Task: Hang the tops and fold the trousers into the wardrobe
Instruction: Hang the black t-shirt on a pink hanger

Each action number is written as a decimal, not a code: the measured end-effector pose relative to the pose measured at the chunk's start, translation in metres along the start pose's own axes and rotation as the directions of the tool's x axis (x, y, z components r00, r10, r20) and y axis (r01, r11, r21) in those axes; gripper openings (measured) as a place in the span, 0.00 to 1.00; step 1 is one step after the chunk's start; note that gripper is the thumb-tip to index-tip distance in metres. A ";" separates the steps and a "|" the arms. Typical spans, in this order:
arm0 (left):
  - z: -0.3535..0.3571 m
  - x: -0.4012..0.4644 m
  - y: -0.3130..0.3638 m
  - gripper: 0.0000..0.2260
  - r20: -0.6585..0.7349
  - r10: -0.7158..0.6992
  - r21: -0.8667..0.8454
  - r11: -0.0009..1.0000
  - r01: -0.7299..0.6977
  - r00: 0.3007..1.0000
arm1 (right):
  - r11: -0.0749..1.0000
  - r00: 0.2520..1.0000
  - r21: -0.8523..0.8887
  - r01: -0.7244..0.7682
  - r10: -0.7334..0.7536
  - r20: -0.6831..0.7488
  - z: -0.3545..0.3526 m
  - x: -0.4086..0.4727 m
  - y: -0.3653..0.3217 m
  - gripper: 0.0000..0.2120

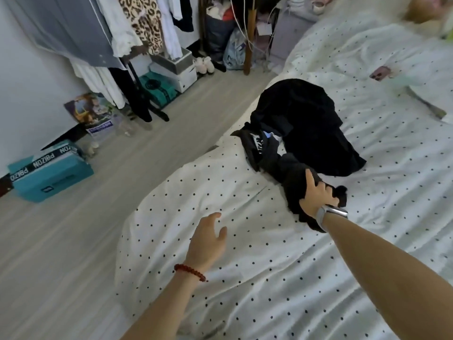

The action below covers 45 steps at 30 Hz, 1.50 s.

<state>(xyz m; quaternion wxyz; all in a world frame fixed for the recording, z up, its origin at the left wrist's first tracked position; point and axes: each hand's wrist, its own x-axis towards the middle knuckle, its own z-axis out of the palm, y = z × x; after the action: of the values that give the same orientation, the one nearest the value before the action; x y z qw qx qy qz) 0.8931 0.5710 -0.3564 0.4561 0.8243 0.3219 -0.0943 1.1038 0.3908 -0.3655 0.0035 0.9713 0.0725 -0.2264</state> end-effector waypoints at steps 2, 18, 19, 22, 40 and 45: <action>0.002 0.015 0.001 0.19 0.076 -0.042 -0.106 0.993 0.050 0.996 | 0.978 0.999 0.207 0.027 -0.020 -0.037 -0.003 -0.004 -0.003 0.31; 0.053 -0.009 0.041 0.33 0.525 -0.268 -0.523 0.648 0.554 0.808 | 0.698 0.790 0.716 0.020 -0.450 0.416 0.036 -0.139 0.047 0.12; 0.058 -0.014 0.043 0.27 0.509 -0.260 -0.500 0.686 0.528 0.820 | 0.704 0.786 0.710 0.005 -0.442 0.432 0.038 -0.141 0.056 0.11; 0.072 -0.045 0.057 0.11 0.413 -0.257 -0.447 0.779 0.440 0.874 | 0.727 0.798 0.686 -0.019 -0.403 0.448 0.048 -0.156 0.088 0.10; 0.067 -0.378 0.013 0.11 -0.311 -0.140 -0.536 0.843 -0.052 0.940 | 0.276 0.247 0.120 0.954 -0.946 0.210 0.047 -0.303 0.054 0.30; 0.086 -0.500 -0.041 0.11 -0.555 -0.342 -0.604 0.793 -0.085 0.758 | 0.129 0.022 0.266 0.955 -0.928 0.371 0.071 -0.392 0.027 0.05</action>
<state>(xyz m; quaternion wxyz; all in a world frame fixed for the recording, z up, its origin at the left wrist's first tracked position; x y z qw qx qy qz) 0.4917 0.2943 -0.2090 0.5452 0.5939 0.5289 0.2649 0.7285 0.3064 -0.2573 -0.1017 0.5930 0.6979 -0.3885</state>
